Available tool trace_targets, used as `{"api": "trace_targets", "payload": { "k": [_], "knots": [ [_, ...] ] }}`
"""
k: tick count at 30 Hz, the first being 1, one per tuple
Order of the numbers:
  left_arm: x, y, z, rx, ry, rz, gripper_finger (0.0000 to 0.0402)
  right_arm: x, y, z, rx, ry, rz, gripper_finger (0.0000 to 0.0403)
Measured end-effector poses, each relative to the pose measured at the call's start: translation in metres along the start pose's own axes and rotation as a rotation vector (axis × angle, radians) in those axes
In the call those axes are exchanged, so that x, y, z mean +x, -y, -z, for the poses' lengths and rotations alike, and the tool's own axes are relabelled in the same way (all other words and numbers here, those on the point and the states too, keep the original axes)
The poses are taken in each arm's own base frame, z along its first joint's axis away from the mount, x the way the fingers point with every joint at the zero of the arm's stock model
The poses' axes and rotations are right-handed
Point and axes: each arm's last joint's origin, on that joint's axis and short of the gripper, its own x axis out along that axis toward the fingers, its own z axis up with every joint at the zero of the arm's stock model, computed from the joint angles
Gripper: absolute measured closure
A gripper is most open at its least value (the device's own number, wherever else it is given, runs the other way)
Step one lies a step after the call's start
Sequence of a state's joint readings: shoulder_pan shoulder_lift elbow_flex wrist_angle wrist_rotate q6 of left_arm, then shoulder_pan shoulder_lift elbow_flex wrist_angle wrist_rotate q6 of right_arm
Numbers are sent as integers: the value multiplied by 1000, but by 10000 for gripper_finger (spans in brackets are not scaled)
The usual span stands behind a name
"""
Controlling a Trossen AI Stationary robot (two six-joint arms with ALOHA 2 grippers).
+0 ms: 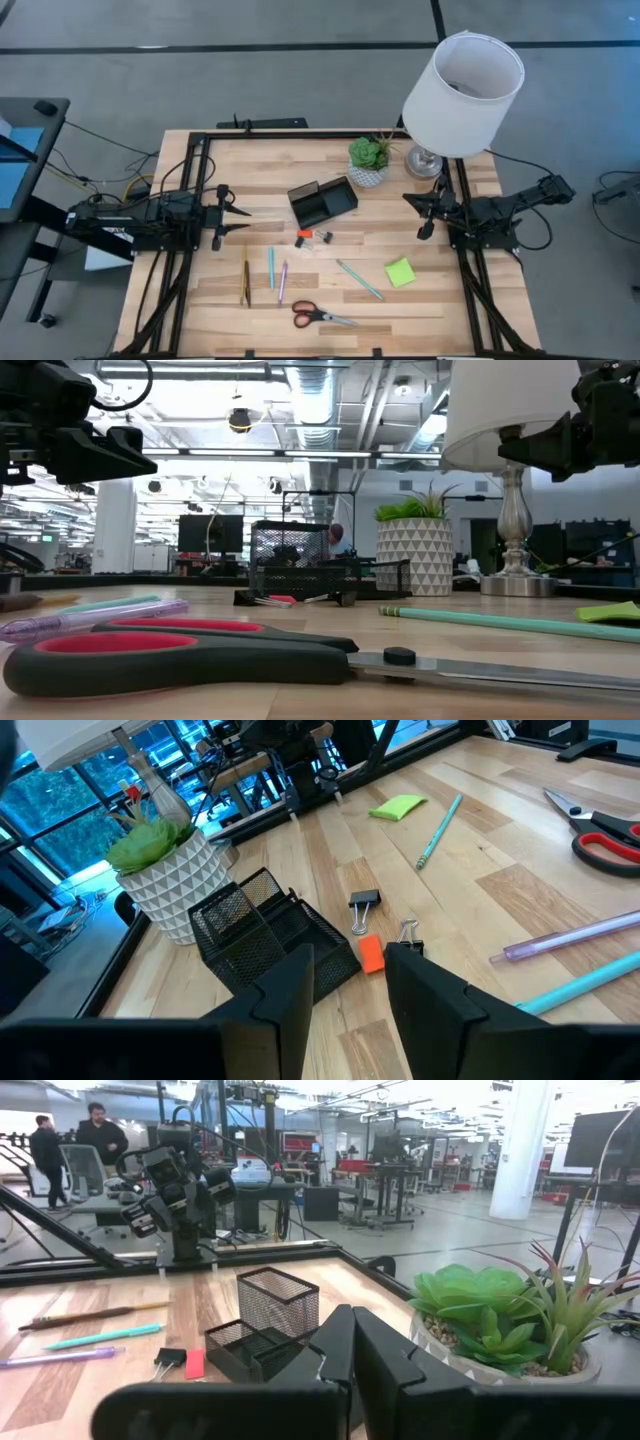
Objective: Pick and place office supplies into organizer
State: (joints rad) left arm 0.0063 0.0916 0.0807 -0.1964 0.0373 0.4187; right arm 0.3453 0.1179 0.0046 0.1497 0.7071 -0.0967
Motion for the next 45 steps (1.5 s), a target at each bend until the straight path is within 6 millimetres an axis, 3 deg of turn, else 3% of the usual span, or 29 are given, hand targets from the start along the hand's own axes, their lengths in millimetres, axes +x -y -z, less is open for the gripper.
{"api": "trace_targets", "payload": {
  "k": [25,32,45],
  "knots": [
    [0,0,-1,-1,6,-2,280,0,0,0,0,0,0,403],
    [0,-1,-2,-192,30,-3,280,0,0,0,0,0,0,403],
    [-2,-7,-18,-305,210,-31,280,0,0,0,-6,0,0,403]
  ]
}}
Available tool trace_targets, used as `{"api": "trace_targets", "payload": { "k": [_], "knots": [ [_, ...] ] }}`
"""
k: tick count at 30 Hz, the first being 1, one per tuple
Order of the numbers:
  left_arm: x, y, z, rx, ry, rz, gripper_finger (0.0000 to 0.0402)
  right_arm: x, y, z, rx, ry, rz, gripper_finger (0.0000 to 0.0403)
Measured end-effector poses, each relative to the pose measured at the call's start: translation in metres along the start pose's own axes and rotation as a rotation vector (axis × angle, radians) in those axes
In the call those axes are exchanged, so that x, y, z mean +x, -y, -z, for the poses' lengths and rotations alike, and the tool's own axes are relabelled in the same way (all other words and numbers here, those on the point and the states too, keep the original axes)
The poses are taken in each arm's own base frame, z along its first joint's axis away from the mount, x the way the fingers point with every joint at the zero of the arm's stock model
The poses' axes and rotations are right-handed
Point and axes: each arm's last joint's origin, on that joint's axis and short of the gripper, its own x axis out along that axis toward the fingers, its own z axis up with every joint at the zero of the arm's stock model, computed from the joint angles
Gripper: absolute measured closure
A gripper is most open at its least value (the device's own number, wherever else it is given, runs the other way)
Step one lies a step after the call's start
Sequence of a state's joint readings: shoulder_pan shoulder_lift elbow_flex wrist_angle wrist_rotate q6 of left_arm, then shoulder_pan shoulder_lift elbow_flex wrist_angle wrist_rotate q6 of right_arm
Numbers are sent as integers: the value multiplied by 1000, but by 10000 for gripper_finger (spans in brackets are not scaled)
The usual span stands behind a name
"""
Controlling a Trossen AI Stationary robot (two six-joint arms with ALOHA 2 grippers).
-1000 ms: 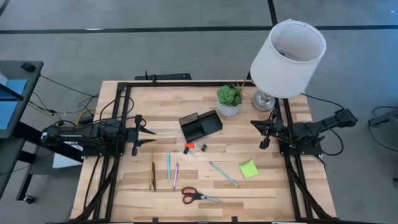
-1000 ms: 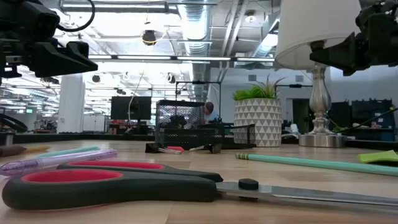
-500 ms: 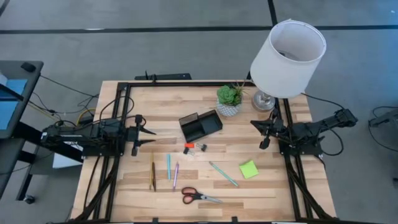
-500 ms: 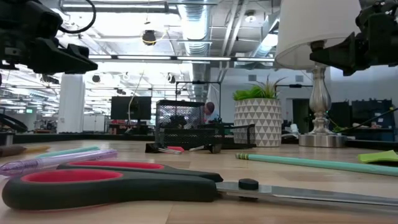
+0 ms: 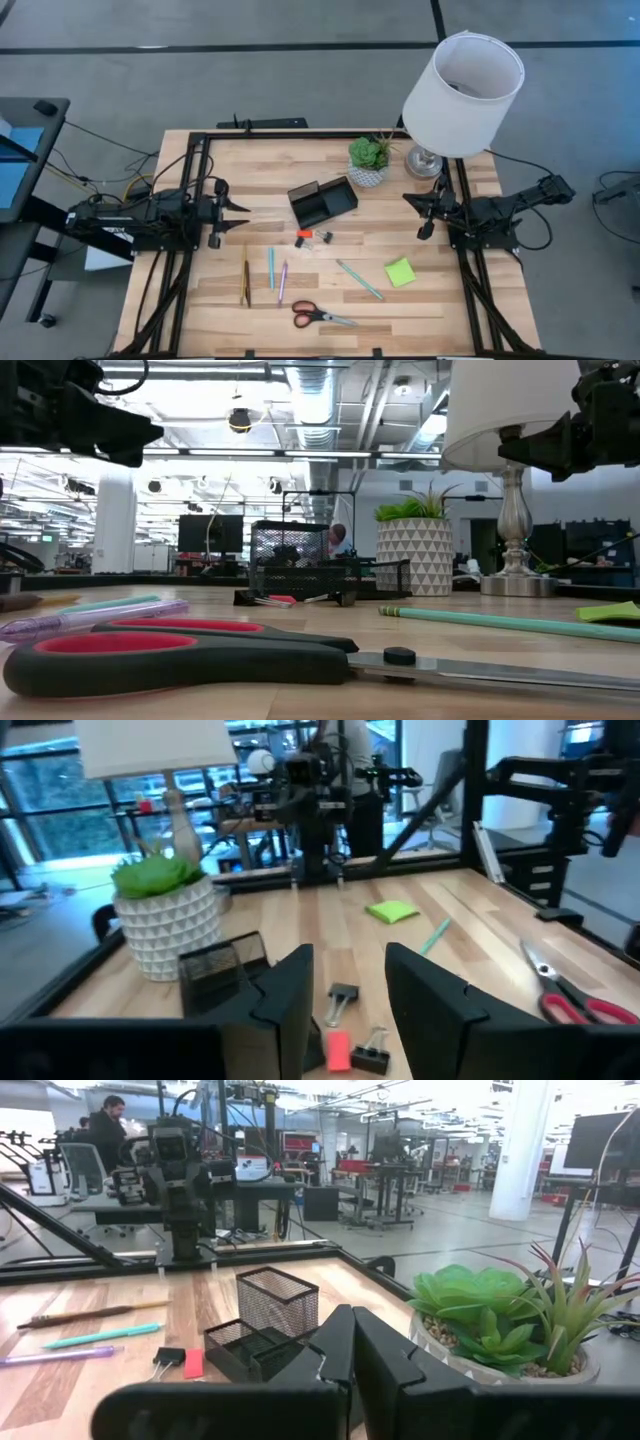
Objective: Pick and place office supplies into organizer
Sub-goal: Put the brown pen into the black desk organizer
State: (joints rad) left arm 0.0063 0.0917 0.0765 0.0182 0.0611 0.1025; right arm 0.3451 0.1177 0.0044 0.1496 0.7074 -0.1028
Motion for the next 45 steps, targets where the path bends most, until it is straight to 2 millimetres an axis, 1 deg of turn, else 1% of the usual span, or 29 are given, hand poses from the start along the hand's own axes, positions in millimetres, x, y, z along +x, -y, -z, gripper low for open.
{"api": "trace_targets", "payload": {
  "k": [5,8,10,13,15,17,20,22,24,26,28,32,36,39,42,45],
  "knots": [
    [2,0,4,-2,-14,0,280,0,0,-2,108,13,0,403],
    [5,-1,5,-38,22,-41,280,1,2,-6,145,51,13,403],
    [7,-2,2,-58,70,-64,280,1,3,-8,156,68,26,403],
    [10,-2,0,-86,111,-49,280,1,6,-13,131,104,55,403],
    [13,-2,0,-152,110,-56,280,2,8,-17,127,139,74,403],
    [16,-4,4,-211,77,-110,280,2,10,-18,134,155,93,403],
    [22,-6,15,-249,-30,-212,280,3,13,-19,132,158,123,403],
    [25,-9,21,-278,-89,-344,280,4,15,-18,113,149,145,403],
    [29,-13,21,-334,-112,-483,280,5,16,-16,89,130,162,399],
    [35,-15,16,-371,-175,-515,280,6,17,-12,63,96,172,389],
    [41,-14,10,-414,-272,-502,280,7,17,-9,45,63,181,373],
    [53,-12,-10,-543,-443,-430,280,8,18,-5,48,37,172,334],
    [63,-3,-31,-756,-653,-321,280,8,18,-6,23,37,172,300],
    [70,7,-45,-921,-808,-235,280,8,18,-6,28,37,172,285],
    [79,21,-54,-999,-922,-158,280,8,18,-6,28,37,172,276],
    [87,39,-52,-1079,-995,-174,280,8,18,-9,25,65,177,272]
  ]
}}
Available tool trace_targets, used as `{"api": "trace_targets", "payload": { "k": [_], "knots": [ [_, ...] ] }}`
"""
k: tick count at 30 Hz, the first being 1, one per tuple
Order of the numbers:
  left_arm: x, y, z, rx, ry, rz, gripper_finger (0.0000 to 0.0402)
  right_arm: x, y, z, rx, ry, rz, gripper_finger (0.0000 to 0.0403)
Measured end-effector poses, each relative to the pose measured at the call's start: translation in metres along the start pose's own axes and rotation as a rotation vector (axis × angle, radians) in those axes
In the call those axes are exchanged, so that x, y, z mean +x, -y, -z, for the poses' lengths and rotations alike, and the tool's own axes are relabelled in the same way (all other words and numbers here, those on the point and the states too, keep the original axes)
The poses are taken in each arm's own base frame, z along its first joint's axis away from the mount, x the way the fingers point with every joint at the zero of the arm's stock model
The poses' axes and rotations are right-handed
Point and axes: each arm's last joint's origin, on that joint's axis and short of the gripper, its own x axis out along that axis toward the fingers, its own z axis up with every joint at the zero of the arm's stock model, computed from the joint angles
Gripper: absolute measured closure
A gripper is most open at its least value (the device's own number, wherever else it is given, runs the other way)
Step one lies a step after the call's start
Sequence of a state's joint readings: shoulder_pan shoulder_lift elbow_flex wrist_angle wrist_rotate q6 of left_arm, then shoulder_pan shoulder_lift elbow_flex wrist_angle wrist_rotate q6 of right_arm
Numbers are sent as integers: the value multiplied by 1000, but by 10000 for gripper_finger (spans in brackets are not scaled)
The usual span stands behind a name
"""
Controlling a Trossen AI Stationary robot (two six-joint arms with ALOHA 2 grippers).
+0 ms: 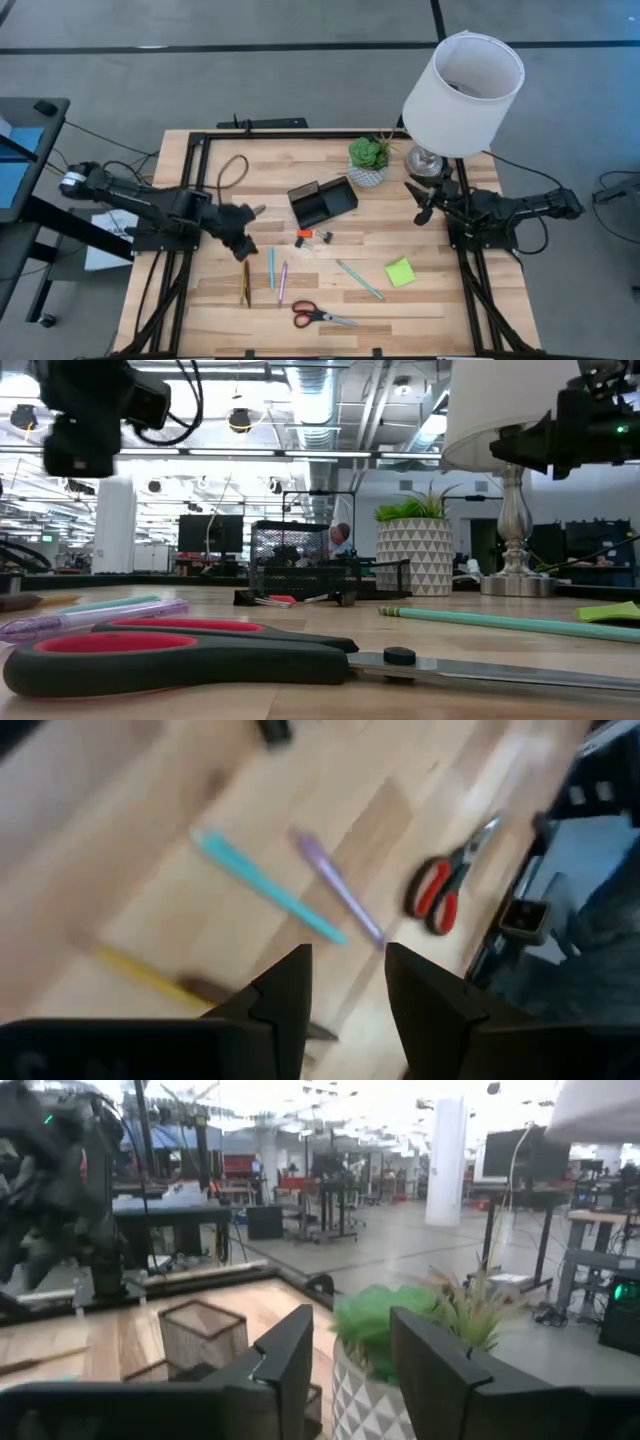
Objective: Pick and place office supplies into organizer
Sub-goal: Put the brown pen into the black desk organizer
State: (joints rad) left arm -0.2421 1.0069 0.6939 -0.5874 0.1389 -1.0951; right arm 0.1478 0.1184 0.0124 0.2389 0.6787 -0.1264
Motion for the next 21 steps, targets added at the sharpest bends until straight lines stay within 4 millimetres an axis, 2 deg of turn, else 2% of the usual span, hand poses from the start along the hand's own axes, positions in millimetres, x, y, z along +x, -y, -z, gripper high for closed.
{"api": "trace_targets", "payload": {
  "k": [3,7,12,16,21],
  "knots": [
    [19,4,15,-126,-50,-96,280,0,1,-7,-51,57,9,270],
    [46,3,45,-283,-185,-283,280,-2,4,-19,-113,161,41,269],
    [74,17,74,-337,-322,-249,280,-4,7,-31,-151,267,63,270],
    [93,28,91,-404,-335,-193,280,-6,7,-37,-180,342,29,270],
    [112,24,110,-471,-392,-276,280,-8,7,-41,-170,409,-23,269]
  ]
}}
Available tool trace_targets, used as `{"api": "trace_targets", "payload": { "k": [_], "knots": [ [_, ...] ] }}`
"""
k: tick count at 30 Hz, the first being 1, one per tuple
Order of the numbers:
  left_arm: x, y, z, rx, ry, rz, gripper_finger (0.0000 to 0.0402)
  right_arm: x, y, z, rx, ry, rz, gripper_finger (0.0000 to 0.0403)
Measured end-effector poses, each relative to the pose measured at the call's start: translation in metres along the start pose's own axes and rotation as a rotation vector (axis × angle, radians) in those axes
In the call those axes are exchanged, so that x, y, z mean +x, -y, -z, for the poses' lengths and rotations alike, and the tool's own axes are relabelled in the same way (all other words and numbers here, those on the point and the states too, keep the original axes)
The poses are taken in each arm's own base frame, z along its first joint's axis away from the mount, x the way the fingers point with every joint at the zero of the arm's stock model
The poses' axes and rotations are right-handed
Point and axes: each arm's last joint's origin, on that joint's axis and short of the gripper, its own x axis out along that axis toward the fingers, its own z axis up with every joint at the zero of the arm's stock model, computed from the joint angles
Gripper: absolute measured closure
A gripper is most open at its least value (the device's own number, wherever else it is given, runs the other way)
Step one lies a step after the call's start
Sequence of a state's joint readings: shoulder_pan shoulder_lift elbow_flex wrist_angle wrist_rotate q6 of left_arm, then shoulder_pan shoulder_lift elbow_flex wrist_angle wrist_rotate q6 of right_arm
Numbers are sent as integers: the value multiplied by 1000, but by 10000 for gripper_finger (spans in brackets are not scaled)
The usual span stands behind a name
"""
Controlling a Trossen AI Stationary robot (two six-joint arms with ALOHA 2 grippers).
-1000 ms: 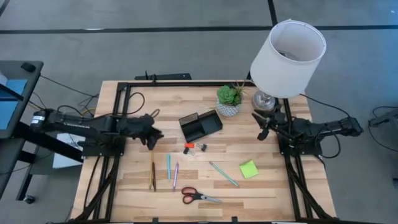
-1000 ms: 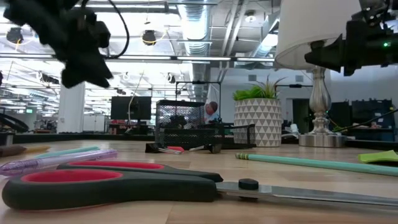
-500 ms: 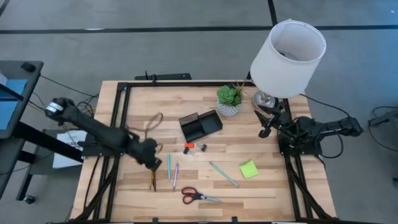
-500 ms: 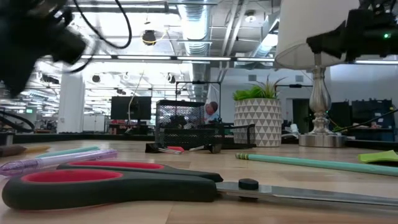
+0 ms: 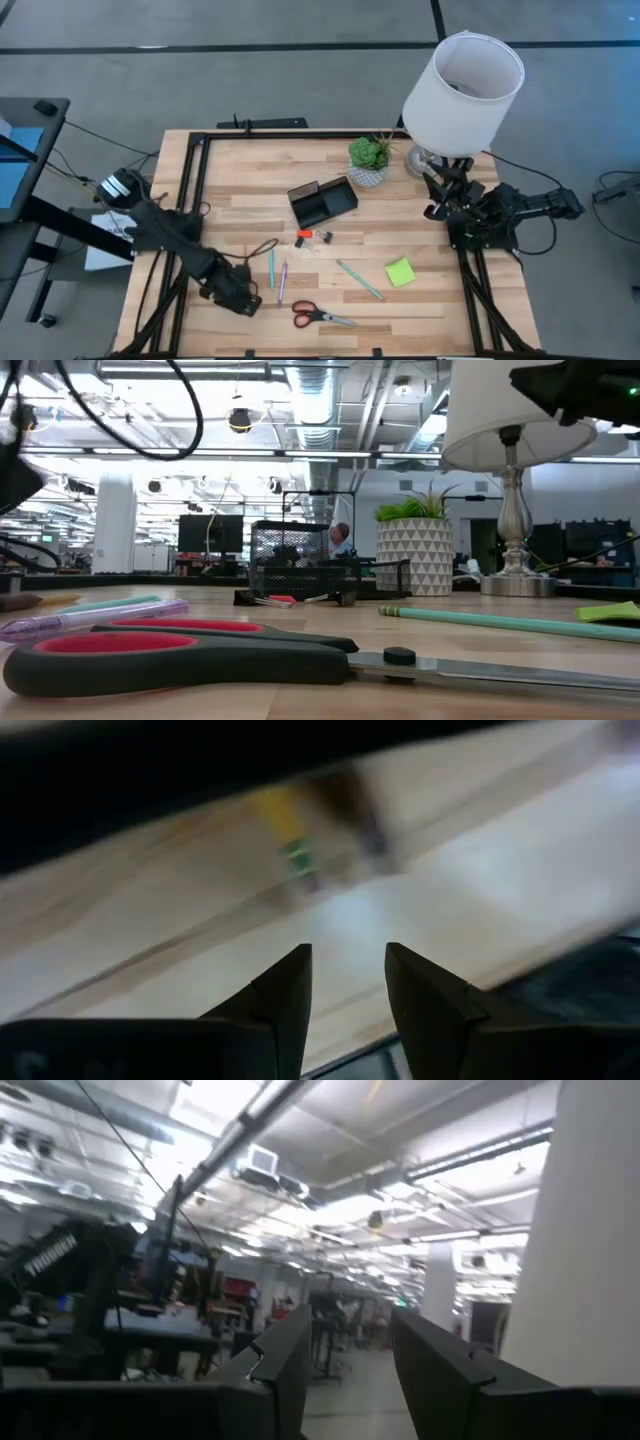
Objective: Pick and place office supplies into organizer
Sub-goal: Put the brown pen into the black desk organizer
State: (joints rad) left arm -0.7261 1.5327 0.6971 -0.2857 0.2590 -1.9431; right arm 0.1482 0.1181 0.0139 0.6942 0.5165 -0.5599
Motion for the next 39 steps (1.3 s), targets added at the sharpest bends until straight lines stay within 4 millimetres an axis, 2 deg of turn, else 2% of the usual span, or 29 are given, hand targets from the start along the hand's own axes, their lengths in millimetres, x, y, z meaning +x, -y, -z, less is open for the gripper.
{"api": "trace_targets", "payload": {
  "k": [5,15,25,32,39],
  "knots": [
    [12,-5,1,-39,-9,-66,280,0,-1,-1,1,15,-20,270],
    [12,-4,0,-82,16,-66,280,0,-1,0,4,10,-26,271],
    [-7,8,-11,-131,167,-178,280,0,-2,2,-4,-9,-40,271],
    [-15,4,-19,-143,201,-281,280,0,-2,2,-3,-8,-39,271],
    [-23,6,-39,-94,307,-289,280,0,-2,2,-2,-8,-37,271]
  ]
}}
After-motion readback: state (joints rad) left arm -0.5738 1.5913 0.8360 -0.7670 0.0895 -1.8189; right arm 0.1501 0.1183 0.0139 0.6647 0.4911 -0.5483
